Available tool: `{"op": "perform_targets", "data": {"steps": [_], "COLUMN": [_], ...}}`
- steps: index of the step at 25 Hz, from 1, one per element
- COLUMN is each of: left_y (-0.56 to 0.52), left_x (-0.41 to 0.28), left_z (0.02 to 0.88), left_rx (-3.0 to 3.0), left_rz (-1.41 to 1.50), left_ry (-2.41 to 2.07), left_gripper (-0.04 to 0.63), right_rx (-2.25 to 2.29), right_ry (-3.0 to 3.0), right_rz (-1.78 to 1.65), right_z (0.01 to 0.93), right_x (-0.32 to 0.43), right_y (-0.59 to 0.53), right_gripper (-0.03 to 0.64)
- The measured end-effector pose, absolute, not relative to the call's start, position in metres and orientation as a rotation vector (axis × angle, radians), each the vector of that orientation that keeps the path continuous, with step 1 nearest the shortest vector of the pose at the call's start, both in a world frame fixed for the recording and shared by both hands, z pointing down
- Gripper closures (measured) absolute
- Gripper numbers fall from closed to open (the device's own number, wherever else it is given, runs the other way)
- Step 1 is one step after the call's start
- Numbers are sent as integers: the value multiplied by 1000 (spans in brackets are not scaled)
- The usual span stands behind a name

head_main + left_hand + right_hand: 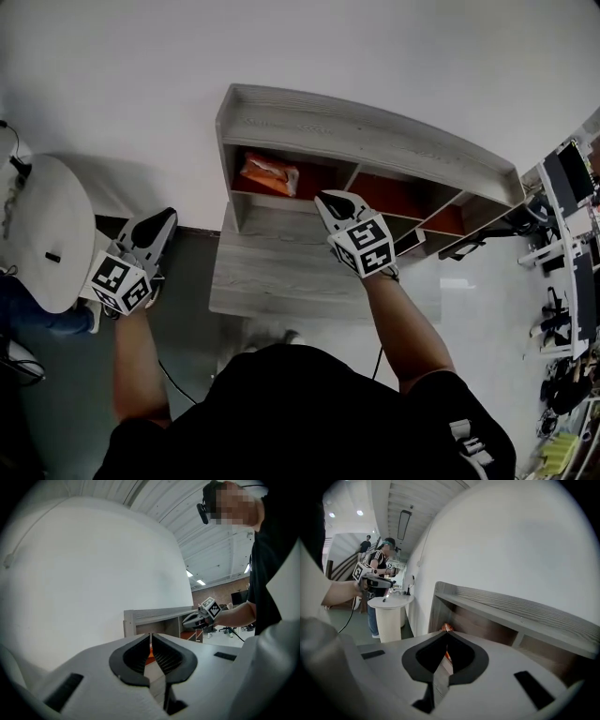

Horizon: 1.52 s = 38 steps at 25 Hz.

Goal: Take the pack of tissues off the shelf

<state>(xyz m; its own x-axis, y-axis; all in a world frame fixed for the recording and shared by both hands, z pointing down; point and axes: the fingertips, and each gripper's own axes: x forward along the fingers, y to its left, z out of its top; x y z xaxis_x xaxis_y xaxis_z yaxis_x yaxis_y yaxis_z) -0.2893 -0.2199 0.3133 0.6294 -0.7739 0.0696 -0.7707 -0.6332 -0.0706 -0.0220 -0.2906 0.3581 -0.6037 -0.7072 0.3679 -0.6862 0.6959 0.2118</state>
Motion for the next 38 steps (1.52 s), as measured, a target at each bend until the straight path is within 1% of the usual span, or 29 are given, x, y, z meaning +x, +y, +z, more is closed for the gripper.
{"op": "perform_targets", "data": {"steps": [5, 14, 17, 24, 27, 38], "left_y": [-218, -210, -207, -203, -202, -196], "left_x": [-295, -314, -319, -327, -324, -319], "left_z": [327, 353, 360, 370, 372, 378], "left_rx": [-2803, -2815, -2809, -2791, -2794, -2790], "left_rz": [-176, -218, -237, -267, -266, -302], "left_ry": [1396, 1505, 1549, 1615, 1626, 1633], "left_gripper": [565, 565, 565, 565, 565, 565], "right_rx": [1008, 945, 928, 893, 875, 820], "right_ry": [-2474, -2402, -2374, -2312, -2275, -2184], "right_rz": [-78, -129, -131, -165, -199, -282], "right_z": [381, 415, 425, 442, 447, 466], "right_x": [-48, -82, -90, -104, -107, -124], "right_y": [-317, -358, -370, -394, -404, -424], "right_gripper": [602, 524, 492, 383, 346, 337]}}
